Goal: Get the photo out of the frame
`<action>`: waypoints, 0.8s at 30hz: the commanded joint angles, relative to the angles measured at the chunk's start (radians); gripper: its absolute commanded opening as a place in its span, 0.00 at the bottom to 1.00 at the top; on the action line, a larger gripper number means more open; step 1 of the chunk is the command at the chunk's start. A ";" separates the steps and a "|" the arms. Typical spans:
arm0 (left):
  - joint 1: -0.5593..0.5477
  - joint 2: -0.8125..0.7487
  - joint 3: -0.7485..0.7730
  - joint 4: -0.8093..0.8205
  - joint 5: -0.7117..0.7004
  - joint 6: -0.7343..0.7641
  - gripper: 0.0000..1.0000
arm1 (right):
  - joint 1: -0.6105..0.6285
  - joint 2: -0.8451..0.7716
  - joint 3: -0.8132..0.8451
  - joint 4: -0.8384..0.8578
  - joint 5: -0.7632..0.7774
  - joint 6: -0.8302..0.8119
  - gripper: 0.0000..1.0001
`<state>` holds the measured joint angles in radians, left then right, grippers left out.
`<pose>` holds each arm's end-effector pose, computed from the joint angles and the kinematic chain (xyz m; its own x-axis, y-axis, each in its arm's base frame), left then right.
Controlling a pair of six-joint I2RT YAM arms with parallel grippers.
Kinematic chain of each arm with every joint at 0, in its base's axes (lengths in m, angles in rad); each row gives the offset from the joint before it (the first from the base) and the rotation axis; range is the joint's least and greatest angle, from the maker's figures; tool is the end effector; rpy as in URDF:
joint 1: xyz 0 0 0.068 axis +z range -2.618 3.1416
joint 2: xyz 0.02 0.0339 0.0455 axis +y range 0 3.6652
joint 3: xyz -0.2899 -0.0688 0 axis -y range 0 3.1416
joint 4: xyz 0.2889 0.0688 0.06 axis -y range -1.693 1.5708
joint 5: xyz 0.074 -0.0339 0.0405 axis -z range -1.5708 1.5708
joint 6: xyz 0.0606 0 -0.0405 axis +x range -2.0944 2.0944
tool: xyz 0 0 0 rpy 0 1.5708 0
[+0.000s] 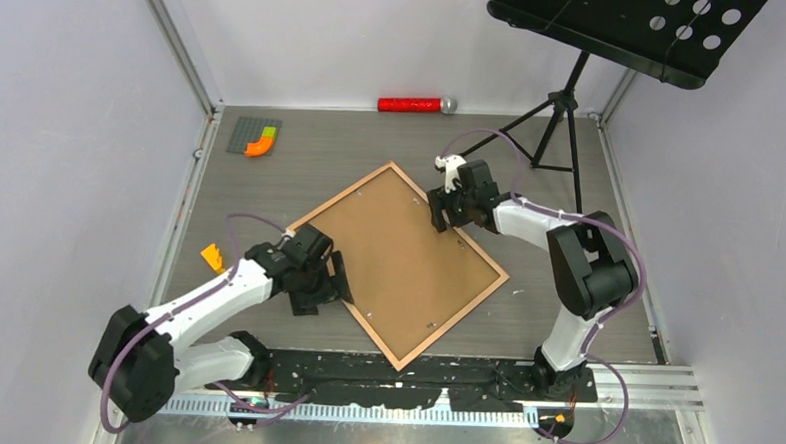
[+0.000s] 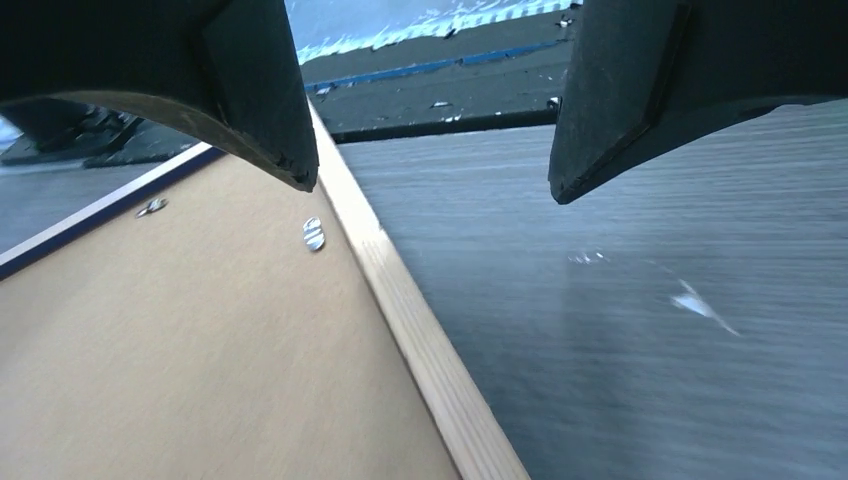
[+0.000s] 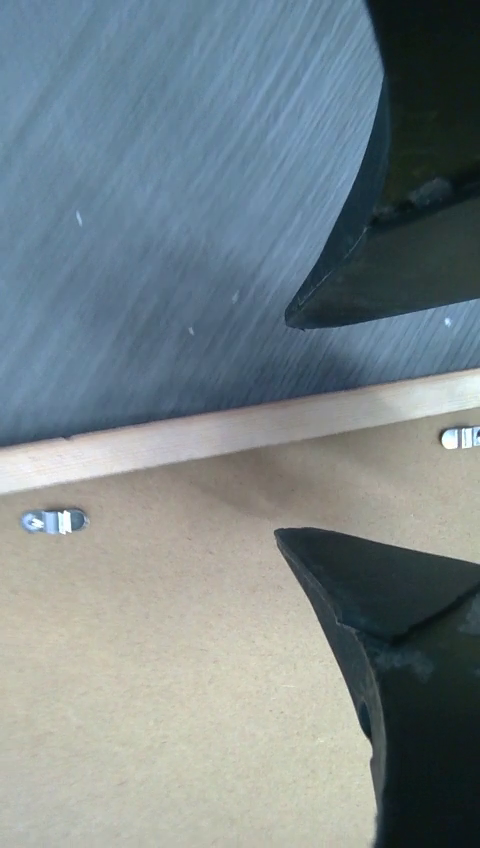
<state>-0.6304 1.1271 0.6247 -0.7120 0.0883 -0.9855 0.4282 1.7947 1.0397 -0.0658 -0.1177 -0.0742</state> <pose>0.1782 -0.1367 0.1629 -0.9284 -0.3504 -0.1239 -0.2929 0.8950 -0.3365 0.3858 0.1839 0.1437 -0.6278 -0.3675 -0.6861 -0.5332 0.8453 0.0352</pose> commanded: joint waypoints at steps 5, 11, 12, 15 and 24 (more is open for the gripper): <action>0.296 -0.030 0.137 -0.008 -0.078 0.136 0.90 | 0.001 -0.189 0.000 0.060 0.048 -0.017 0.92; 0.410 0.274 0.299 0.036 -0.145 0.192 0.81 | 0.048 -0.255 -0.062 0.142 -0.101 0.010 0.96; 0.413 0.323 0.332 0.030 -0.163 0.190 0.79 | 0.066 -0.263 -0.073 0.146 -0.101 0.012 0.96; 0.415 0.444 0.392 0.026 -0.207 0.182 0.70 | 0.102 -0.291 -0.086 0.157 -0.097 0.020 0.96; 0.419 0.545 0.440 -0.012 -0.243 0.187 0.40 | 0.169 -0.324 -0.127 0.172 -0.130 0.024 0.96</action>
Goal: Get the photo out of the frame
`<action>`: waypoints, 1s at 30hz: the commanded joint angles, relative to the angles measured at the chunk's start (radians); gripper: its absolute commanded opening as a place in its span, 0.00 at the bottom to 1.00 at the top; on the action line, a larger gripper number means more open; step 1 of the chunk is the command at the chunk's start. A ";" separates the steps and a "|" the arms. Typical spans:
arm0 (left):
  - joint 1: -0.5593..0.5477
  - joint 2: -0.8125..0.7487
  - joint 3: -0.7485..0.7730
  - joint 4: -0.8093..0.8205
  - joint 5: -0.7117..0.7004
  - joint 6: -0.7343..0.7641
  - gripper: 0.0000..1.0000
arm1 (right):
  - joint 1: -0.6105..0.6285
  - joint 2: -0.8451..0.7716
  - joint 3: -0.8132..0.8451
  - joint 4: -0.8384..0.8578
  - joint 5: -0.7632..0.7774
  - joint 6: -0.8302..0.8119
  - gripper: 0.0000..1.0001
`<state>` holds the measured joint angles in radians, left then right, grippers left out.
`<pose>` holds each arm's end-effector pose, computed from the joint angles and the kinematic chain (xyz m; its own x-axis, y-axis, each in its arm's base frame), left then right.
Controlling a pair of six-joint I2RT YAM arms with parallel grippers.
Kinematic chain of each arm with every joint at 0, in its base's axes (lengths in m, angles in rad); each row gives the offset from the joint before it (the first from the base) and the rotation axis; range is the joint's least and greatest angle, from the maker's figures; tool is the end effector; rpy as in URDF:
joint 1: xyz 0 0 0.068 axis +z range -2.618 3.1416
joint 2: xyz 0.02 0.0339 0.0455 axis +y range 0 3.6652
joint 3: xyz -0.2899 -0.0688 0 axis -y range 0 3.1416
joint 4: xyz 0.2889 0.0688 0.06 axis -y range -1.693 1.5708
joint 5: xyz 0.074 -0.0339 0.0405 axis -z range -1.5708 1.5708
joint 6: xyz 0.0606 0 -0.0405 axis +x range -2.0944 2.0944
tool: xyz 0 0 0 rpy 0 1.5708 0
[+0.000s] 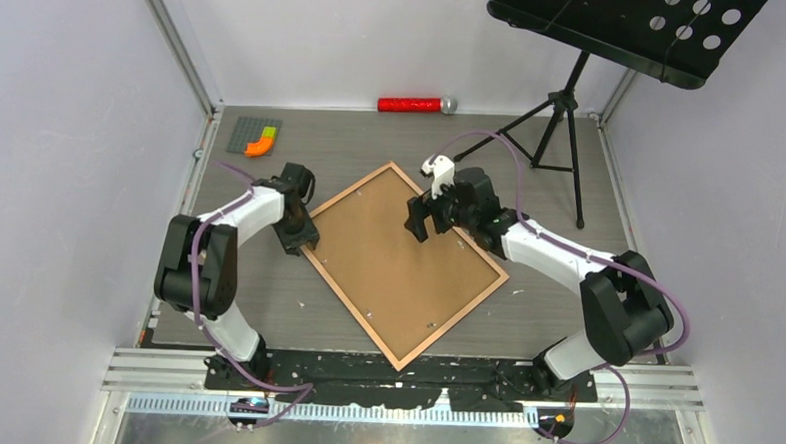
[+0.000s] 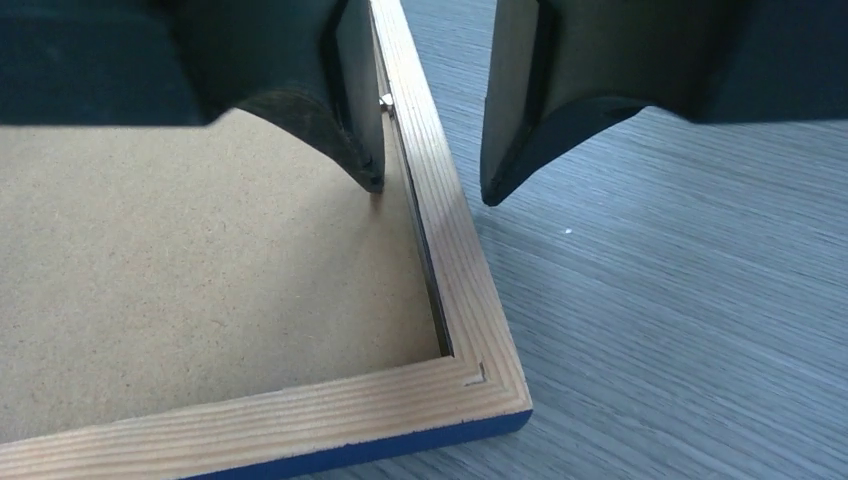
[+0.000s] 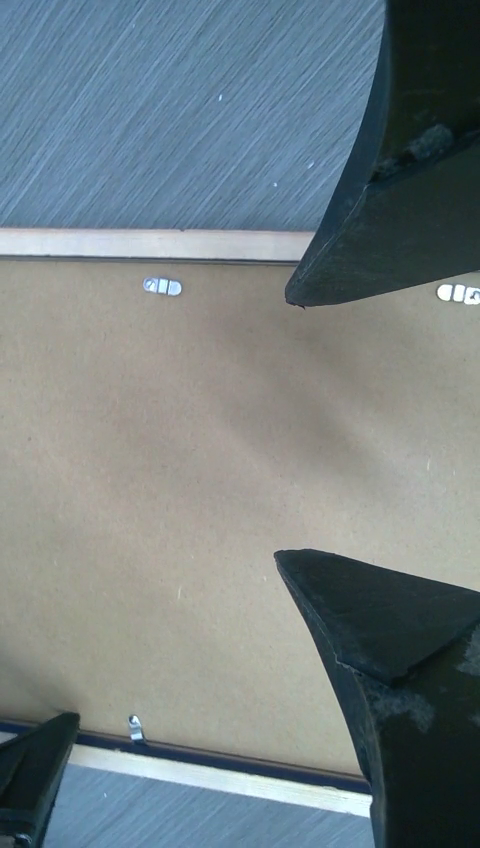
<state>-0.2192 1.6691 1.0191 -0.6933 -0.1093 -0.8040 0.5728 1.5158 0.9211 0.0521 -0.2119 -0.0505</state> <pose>0.3382 -0.0686 0.1441 -0.7981 -0.5556 -0.2330 -0.5515 0.8295 -0.0887 0.3218 0.2227 0.2220 -0.3990 -0.3161 -0.8608 -0.7023 0.7089 0.0652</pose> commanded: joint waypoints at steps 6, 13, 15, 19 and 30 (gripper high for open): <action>-0.006 0.050 0.030 -0.037 0.082 -0.043 0.25 | 0.096 -0.036 -0.005 0.066 -0.058 -0.030 0.96; -0.056 0.039 -0.118 0.079 0.140 -0.112 0.18 | 0.099 -0.064 -0.039 0.073 -0.051 -0.035 0.96; -0.077 0.020 -0.137 0.097 0.139 -0.127 0.17 | 0.099 -0.062 -0.045 0.083 -0.066 -0.031 0.96; -0.125 0.006 -0.168 0.107 0.162 -0.144 0.14 | 0.132 -0.042 -0.047 0.095 -0.120 -0.069 0.96; -0.259 -0.117 -0.324 0.126 0.167 -0.218 0.14 | 0.234 0.172 0.084 0.047 -0.300 -0.521 1.00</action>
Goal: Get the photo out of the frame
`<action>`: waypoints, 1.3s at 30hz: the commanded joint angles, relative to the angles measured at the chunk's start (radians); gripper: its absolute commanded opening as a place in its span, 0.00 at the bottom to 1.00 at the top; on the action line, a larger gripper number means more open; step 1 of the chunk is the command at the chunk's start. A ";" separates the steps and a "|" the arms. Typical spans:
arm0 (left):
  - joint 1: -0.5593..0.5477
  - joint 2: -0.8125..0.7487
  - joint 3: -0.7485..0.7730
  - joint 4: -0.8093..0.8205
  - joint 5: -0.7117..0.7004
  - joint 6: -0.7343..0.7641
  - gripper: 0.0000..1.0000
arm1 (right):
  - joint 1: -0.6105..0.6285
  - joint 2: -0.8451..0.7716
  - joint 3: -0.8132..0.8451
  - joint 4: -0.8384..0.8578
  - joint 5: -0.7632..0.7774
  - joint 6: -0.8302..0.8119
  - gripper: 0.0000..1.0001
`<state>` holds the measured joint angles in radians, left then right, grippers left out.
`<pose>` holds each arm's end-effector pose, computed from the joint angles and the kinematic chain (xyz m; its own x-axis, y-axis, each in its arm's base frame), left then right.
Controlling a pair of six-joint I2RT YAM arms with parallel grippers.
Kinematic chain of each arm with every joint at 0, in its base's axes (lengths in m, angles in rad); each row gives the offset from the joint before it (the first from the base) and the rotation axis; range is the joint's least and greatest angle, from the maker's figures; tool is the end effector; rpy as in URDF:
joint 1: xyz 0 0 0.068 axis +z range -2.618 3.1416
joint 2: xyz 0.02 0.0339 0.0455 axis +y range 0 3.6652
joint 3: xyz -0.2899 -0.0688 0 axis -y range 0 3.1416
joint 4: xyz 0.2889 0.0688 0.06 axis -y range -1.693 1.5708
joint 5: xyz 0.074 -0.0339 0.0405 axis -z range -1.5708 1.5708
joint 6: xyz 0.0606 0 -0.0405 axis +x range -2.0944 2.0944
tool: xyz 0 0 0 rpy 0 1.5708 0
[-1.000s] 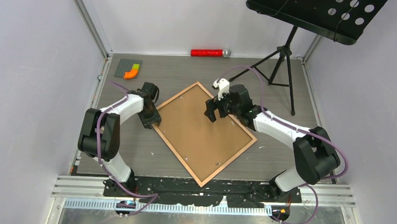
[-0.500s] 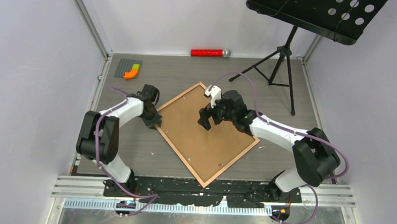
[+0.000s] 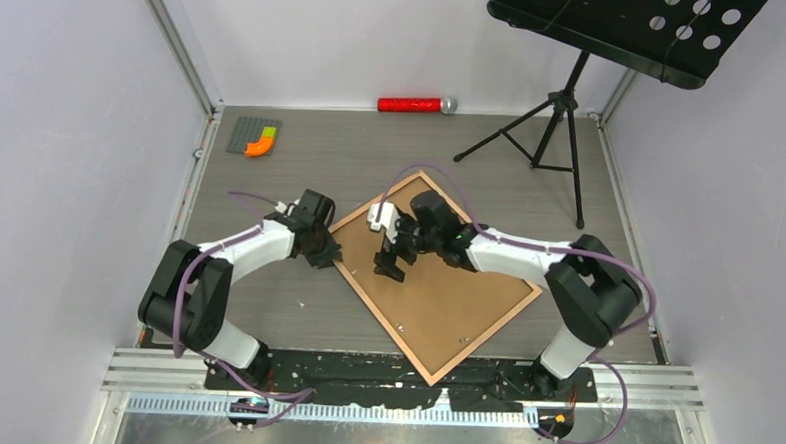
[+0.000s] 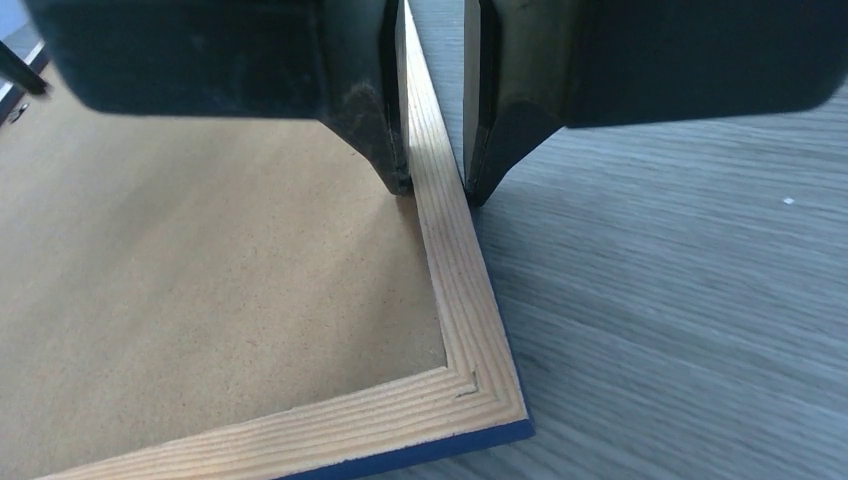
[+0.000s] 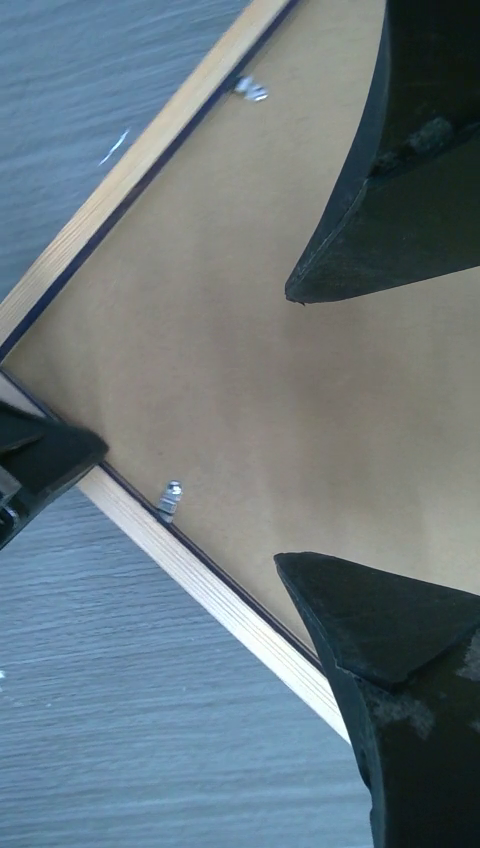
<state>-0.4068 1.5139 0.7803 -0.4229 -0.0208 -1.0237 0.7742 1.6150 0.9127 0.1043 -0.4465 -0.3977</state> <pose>0.2875 -0.1225 0.1309 -0.7686 -0.5986 -0.2257 -0.5162 0.7887 -0.3339 0.2666 0.2973 0.1899 -0.0281 -0.5160 -0.8561 -0.9725 0.2121 -0.0960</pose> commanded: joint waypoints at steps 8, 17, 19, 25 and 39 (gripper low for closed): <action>-0.079 0.012 -0.108 -0.149 0.067 0.007 0.13 | 0.093 0.217 0.214 -0.092 0.005 -0.276 1.00; -0.079 0.043 -0.078 -0.153 0.077 0.038 0.13 | 0.137 0.277 0.232 -0.163 0.097 -0.359 1.00; -0.079 0.041 -0.076 -0.154 0.079 0.043 0.13 | 0.146 0.293 0.241 -0.159 0.124 -0.352 1.00; -0.079 0.041 -0.073 -0.152 0.094 0.050 0.13 | 0.153 0.331 0.245 -0.055 0.139 -0.198 0.97; -0.081 0.034 -0.081 -0.159 0.124 0.052 0.12 | 0.165 0.446 0.274 0.053 0.396 0.131 0.81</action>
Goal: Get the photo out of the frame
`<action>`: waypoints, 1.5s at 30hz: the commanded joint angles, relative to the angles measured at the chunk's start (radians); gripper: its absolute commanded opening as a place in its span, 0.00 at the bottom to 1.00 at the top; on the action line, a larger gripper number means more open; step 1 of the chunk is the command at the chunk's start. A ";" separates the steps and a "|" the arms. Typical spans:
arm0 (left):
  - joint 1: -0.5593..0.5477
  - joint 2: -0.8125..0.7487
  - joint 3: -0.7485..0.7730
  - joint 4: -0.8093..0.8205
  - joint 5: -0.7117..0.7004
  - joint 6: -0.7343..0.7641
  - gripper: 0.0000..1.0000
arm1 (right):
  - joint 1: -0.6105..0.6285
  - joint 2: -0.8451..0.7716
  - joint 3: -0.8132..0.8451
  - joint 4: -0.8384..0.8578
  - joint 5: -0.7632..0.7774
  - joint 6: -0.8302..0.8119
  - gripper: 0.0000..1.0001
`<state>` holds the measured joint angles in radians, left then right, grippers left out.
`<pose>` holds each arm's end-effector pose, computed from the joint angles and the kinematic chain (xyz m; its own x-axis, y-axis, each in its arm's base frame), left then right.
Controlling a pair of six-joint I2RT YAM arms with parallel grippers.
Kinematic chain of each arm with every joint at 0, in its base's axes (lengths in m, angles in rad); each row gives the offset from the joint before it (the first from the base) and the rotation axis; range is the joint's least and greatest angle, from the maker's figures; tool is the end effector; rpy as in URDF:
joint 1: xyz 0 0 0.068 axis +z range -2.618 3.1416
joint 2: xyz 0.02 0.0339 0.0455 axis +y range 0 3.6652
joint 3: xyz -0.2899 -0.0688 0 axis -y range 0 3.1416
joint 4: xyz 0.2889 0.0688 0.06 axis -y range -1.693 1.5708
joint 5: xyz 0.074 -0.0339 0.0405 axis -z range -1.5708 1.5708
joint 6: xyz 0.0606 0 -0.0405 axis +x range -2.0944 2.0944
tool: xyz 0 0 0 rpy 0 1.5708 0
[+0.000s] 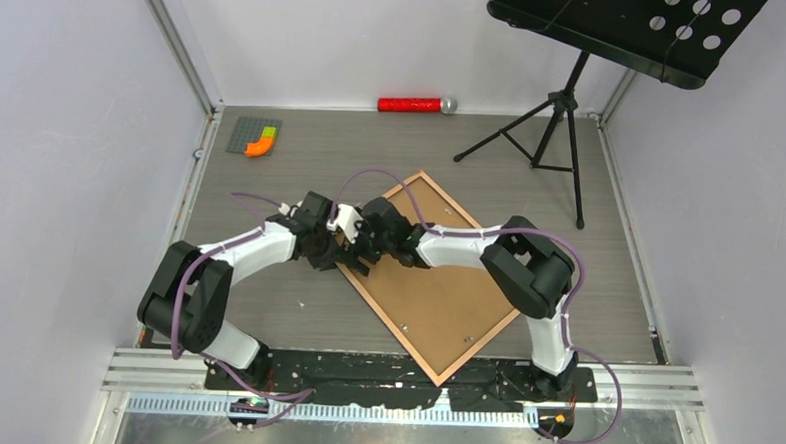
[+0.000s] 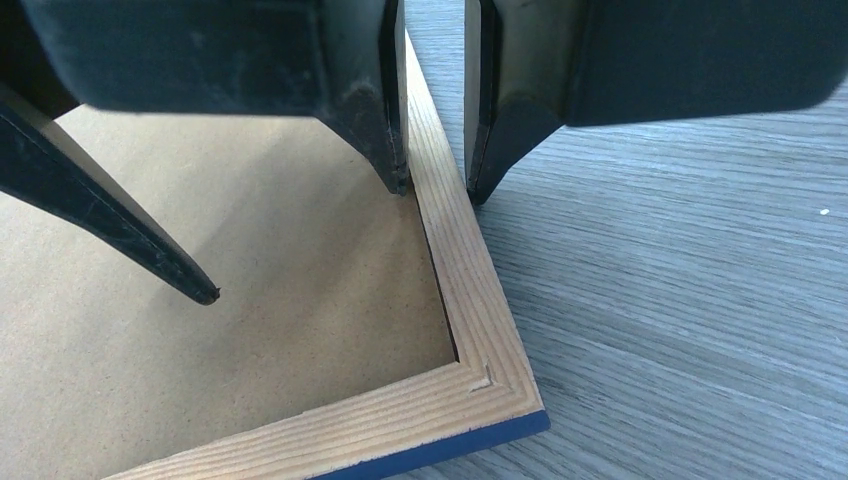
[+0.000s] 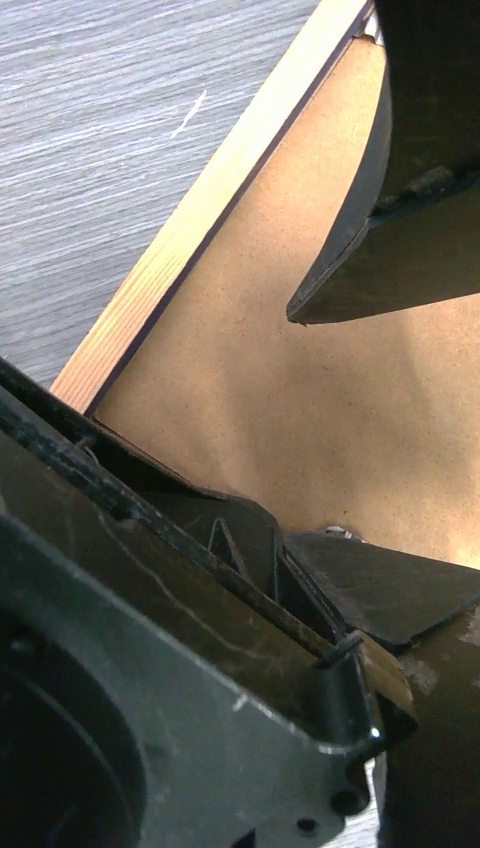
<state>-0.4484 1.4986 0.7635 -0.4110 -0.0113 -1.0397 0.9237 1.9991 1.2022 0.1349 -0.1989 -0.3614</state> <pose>0.2788 -0.1334 0.1308 -0.7860 -0.5786 -0.2176 -0.4906 0.7980 -0.3501 0.2861 0.3985 0.1305 -0.0369 -0.6237 -0.7808 -0.9505 0.2631 -0.1653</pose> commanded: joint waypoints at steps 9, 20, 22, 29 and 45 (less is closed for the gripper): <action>-0.039 -0.054 -0.066 -0.217 0.092 0.079 0.12 | -0.087 -0.135 -0.161 0.177 0.178 0.406 0.87; -0.037 -0.284 0.084 -0.355 -0.015 0.207 0.58 | -0.297 -0.666 -0.453 0.044 0.346 0.690 0.99; -0.023 -0.281 0.114 -0.358 -0.040 0.238 0.61 | -0.317 -0.745 -0.495 -0.063 0.418 0.734 0.99; 0.121 -0.136 0.212 -0.306 0.046 0.384 0.70 | -0.343 -0.999 -0.628 -0.519 0.631 1.001 0.96; 0.197 0.244 0.315 -0.213 0.201 0.469 0.54 | -0.356 -0.926 -0.828 -0.463 0.583 1.222 0.86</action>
<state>-0.2581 1.7588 1.1069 -0.6540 0.1200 -0.5854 0.5785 0.9657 0.4015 -0.3721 0.3897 0.8490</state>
